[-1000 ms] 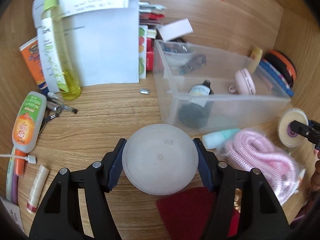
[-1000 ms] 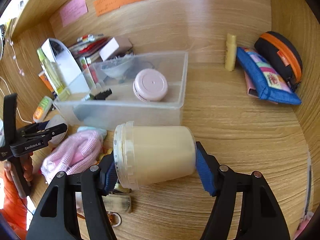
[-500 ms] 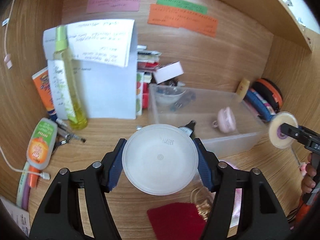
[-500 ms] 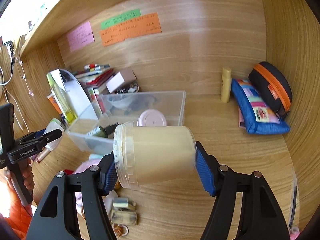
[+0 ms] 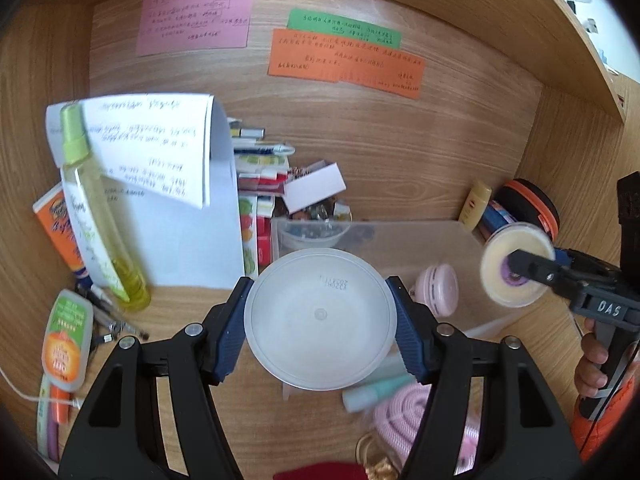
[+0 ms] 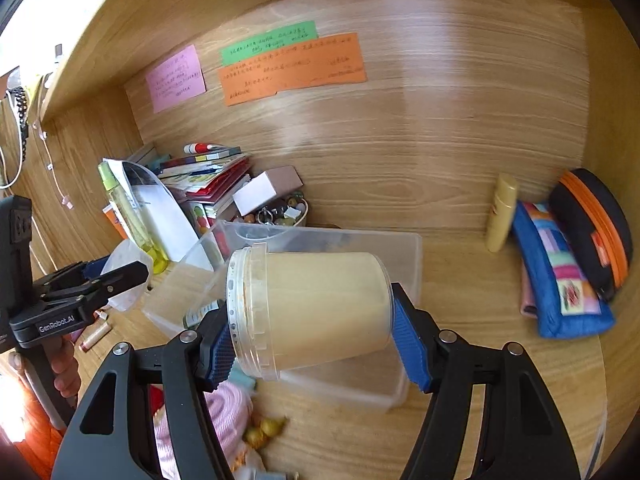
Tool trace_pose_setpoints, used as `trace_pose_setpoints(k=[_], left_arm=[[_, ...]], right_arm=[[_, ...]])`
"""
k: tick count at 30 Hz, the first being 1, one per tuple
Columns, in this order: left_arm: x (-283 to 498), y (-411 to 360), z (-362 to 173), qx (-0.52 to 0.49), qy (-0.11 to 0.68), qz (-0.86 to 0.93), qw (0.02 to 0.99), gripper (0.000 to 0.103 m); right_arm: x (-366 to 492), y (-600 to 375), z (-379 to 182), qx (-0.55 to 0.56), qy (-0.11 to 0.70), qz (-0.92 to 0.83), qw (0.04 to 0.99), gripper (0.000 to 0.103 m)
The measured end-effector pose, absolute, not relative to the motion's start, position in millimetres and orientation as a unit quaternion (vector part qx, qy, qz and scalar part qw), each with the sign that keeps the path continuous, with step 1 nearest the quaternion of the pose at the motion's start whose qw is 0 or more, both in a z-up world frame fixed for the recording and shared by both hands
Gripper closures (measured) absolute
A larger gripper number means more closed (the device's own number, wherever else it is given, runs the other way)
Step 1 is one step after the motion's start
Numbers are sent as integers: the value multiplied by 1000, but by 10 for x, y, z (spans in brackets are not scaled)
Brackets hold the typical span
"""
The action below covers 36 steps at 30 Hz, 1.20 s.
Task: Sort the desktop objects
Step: 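Carry the white lid with left tool toward the box while right tool carries the cream jar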
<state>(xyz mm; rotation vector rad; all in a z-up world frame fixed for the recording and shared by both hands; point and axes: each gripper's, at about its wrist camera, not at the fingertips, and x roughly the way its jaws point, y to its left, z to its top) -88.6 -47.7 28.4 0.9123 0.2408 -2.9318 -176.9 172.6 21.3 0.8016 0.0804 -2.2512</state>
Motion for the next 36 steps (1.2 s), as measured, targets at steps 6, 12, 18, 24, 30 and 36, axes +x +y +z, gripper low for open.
trace_pose_setpoints(k=[6, 12, 18, 24, 30, 36], left_arm=[[-1101, -502, 313, 300, 79, -950, 28, 38], [-1369, -454, 158, 327, 79, -941, 20, 38], [-1504, -391, -10, 340, 81, -937, 19, 38], [-1567, -273, -126, 356, 61, -932, 16, 38], [-1602, -223, -196, 355, 36, -933, 52, 38], [-1626, -147, -252, 362, 14, -930, 54, 38]], right_arm=[[-1962, 1514, 173, 327, 46, -868, 371, 39], [-2015, 1362, 5, 346, 55, -857, 378, 39], [-1968, 1262, -114, 355, 74, -849, 385, 39], [-1983, 1198, -217, 366, 95, -843, 382, 39], [-2008, 1180, -275, 369, 114, -845, 370, 39], [-2038, 1158, -323, 378, 122, -843, 363, 39]])
